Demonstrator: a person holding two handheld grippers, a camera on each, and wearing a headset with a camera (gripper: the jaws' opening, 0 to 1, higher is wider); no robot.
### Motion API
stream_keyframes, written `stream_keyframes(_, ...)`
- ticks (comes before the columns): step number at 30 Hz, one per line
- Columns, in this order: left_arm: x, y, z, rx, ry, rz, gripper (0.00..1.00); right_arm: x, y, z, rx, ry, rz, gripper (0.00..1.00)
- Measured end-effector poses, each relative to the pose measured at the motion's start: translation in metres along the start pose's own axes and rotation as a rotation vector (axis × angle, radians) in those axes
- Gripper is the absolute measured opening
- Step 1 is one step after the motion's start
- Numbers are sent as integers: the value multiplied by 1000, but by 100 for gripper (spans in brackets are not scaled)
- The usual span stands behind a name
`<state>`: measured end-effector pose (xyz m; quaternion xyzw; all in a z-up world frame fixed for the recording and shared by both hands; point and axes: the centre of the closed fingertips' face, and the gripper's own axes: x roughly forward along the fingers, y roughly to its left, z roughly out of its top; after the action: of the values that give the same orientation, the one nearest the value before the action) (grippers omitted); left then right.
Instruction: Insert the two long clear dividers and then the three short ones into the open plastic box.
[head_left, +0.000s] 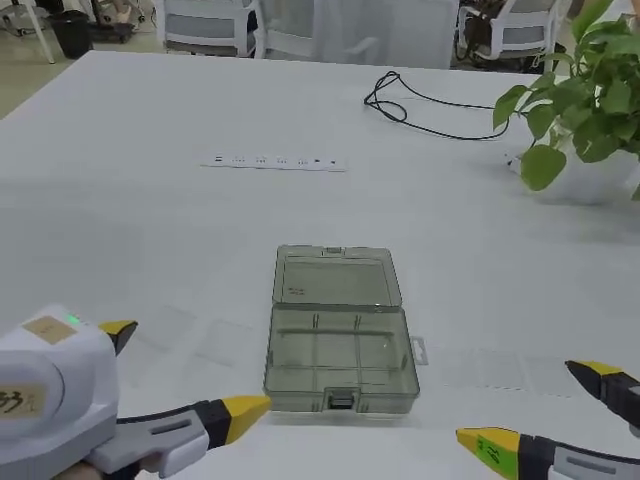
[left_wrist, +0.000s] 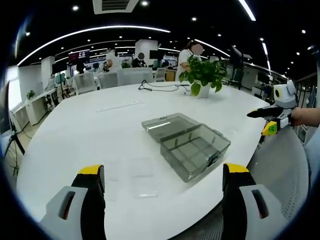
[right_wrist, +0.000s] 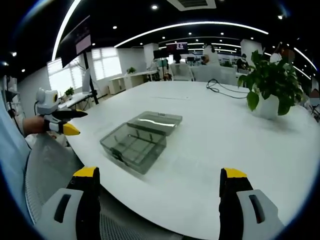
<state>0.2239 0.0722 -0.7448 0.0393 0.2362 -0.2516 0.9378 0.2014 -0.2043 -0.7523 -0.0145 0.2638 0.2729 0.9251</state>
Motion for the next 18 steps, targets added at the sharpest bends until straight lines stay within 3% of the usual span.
stream_keyframes(6, 0, 0, 0, 8, 3, 0, 100, 0, 0, 7, 32, -39, 7, 100)
stream_keyframes(12, -1, 2, 0, 1, 0, 6, 100, 1, -1, 4, 16, -22, 1, 100)
stream_keyframes(18, -1, 3, 1, 0, -6, 15, 100, -2, -4, 8, 32, -46, -1, 100)
